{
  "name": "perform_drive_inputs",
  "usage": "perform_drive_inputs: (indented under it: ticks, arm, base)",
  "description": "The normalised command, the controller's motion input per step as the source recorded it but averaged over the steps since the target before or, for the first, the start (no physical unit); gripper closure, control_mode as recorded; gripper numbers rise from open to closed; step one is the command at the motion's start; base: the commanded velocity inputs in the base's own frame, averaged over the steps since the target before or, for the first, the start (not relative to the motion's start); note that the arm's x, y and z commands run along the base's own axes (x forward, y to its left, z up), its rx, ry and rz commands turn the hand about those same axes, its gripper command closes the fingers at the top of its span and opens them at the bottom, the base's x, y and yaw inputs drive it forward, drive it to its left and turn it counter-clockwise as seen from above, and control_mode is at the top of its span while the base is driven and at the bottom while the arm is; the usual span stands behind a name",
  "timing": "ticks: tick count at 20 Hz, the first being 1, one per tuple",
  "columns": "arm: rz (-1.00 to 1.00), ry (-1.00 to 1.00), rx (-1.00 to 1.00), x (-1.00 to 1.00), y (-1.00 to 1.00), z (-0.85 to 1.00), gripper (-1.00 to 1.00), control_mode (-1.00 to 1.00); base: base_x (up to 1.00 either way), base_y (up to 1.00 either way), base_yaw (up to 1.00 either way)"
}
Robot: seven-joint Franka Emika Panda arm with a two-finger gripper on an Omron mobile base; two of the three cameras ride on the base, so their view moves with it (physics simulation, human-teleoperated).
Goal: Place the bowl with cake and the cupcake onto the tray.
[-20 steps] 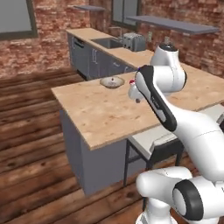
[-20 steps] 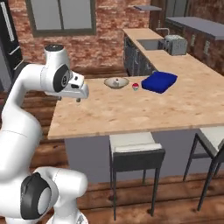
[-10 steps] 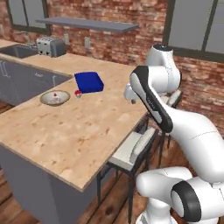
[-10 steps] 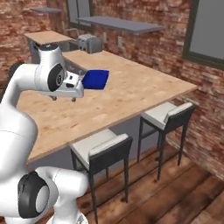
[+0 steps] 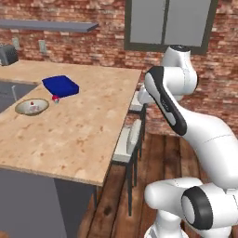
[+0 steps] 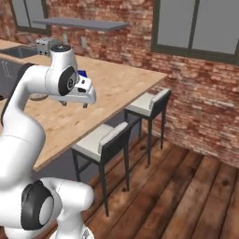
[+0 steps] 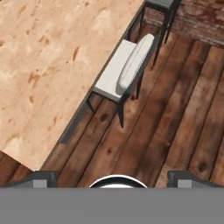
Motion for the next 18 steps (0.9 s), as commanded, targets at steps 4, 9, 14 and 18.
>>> perform_drive_inputs:
  ticks: [4, 9, 14, 18]
  arm:
    - [0.0, 0.0, 0.0, 0.0, 0.0, 0.0, -1.0, 1.0]
    - [0.0, 0.0, 0.0, 0.0, 0.0, 0.0, -1.0, 1.0]
    - [0.0, 0.0, 0.0, 0.0, 0.0, 0.0, -1.0, 1.0]
    - [0.0, 0.0, 0.0, 0.0, 0.0, 0.0, -1.0, 1.0]
  base:
    - [-0.58, 1.0, -0.43]
    - [-0.02, 1.0, -0.49]
    - [-0.05, 1.0, -0.42]
    - [-0.31, 1.0, -0.31]
